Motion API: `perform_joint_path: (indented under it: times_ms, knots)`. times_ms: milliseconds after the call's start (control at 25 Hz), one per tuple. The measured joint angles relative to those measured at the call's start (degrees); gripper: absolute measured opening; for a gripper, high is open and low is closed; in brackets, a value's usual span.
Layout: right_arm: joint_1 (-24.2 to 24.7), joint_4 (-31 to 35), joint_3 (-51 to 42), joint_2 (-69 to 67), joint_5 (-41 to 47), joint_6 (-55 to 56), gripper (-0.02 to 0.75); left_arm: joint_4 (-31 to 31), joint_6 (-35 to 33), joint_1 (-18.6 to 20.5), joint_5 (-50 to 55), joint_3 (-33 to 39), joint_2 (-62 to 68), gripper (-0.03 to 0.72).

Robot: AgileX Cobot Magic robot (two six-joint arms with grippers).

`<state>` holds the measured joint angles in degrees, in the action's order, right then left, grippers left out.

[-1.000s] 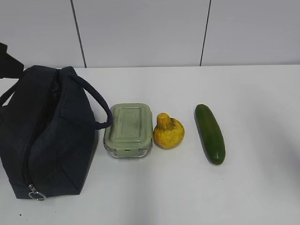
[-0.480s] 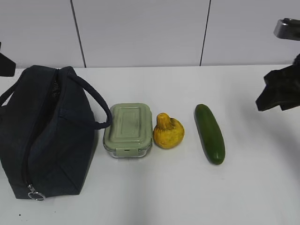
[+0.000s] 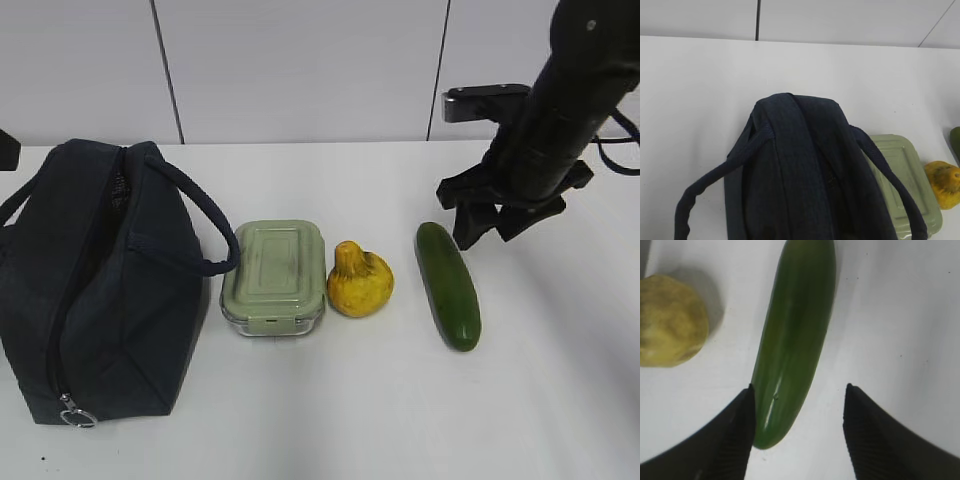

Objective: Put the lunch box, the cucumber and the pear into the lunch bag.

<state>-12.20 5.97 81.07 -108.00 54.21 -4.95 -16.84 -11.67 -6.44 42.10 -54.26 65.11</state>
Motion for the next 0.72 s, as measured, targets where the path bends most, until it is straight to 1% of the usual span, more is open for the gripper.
perform_joint_path:
  times_ms: [240, 520, 600, 720]
  knots:
    - [-0.2, -0.7, 7.5, -8.6, 3.7, 1.8, 0.438, 0.1, 0.0, 0.0, 0.0, 0.0, 0.0, 0.256]
    - [-0.2, 1.0, 10.2, -13.7, 5.0, 1.8, 0.443, 0.1, 0.0, 0.0, 0.0, 0.0, 0.0, 0.256]
    - [-0.2, 1.9, 10.3, -14.5, 5.0, 1.2, 0.466, 0.1, 0.0, 0.0, 0.0, 0.0, 0.0, 0.256]
    - [-0.2, 3.4, 10.8, -15.8, 5.0, 0.8, 0.531, 0.1, 0.0, 0.0, 0.0, 0.0, 0.0, 0.256]
